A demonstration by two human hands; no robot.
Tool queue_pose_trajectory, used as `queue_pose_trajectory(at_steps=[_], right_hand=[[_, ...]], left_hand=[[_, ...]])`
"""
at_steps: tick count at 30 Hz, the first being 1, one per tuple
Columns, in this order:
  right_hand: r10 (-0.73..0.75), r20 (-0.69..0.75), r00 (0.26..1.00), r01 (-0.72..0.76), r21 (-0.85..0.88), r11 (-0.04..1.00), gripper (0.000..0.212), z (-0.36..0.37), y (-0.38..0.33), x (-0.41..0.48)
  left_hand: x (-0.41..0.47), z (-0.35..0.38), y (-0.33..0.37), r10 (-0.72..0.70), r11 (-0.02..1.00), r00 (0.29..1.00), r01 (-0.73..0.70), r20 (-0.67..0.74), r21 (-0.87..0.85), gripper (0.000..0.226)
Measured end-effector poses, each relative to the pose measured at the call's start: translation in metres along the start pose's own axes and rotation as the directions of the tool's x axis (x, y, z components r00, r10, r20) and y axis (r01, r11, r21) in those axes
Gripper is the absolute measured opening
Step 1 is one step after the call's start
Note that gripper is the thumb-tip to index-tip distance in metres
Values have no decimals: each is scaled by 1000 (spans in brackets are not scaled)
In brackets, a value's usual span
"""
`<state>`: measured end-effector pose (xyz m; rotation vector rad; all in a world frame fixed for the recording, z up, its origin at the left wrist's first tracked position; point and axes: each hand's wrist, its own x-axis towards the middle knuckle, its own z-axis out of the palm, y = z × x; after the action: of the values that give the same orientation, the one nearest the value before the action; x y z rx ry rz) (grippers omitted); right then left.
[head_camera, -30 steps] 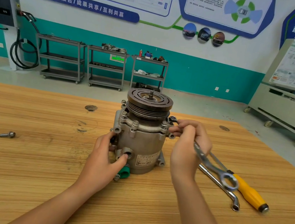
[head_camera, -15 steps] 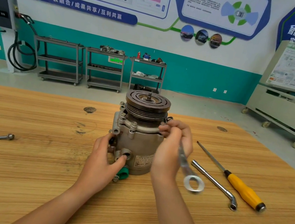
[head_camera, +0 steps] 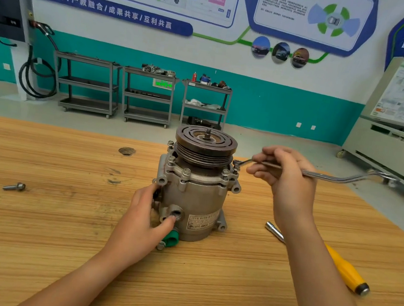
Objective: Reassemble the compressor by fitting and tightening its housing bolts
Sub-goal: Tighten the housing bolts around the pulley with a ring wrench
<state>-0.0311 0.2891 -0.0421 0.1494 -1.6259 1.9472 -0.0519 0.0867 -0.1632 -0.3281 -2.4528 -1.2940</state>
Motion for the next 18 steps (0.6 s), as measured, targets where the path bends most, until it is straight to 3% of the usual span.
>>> queue_pose_trajectory(at_steps=[6, 12, 18], right_hand=[[75, -14, 997, -71, 215, 974, 24, -9, 15, 19], [226, 24, 974, -214, 441, 872, 24, -15, 25, 35], [295, 43, 955, -281, 461, 842, 21, -14, 30, 47]], left_hand=[[-1, 0, -1, 19, 1000, 1000, -19, -4, 13, 74], [-1, 0, -3, 14, 1000, 1000, -14, 1, 16, 75], [-1, 0, -5, 18, 1000, 1000, -18, 1, 14, 75]])
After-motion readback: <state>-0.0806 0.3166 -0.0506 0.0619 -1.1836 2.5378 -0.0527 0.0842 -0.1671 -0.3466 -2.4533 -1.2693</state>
